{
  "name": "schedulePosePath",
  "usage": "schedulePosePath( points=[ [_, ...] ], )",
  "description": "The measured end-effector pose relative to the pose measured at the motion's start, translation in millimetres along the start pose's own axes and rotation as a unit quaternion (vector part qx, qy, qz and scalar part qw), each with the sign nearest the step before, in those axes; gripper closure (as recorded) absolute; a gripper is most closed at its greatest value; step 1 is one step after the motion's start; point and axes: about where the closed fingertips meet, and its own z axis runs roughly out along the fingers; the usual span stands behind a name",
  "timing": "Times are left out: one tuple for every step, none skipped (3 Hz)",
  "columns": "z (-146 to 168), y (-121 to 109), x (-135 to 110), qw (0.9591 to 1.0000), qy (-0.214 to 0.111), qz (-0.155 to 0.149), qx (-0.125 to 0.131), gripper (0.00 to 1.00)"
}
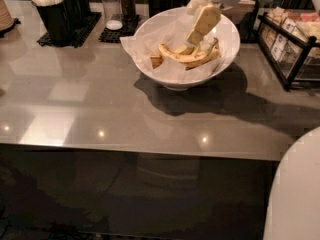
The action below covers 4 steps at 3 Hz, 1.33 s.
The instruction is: Pick banana from white bowl
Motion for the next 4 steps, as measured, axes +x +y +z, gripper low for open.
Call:
schedulePosePath(
  points=[
    [22,-7,2,0.9999,0.001,0.011,-0.01,0.26],
    [47,-8,13,0.9991,0.007,0.032,-0.025,0.27],
    [69,-3,27,0.9974,0.013,0.058,-0.041,0.27],
    [91,5,38,0.9951,0.02,0.075,-0.062,0.27]
  ],
)
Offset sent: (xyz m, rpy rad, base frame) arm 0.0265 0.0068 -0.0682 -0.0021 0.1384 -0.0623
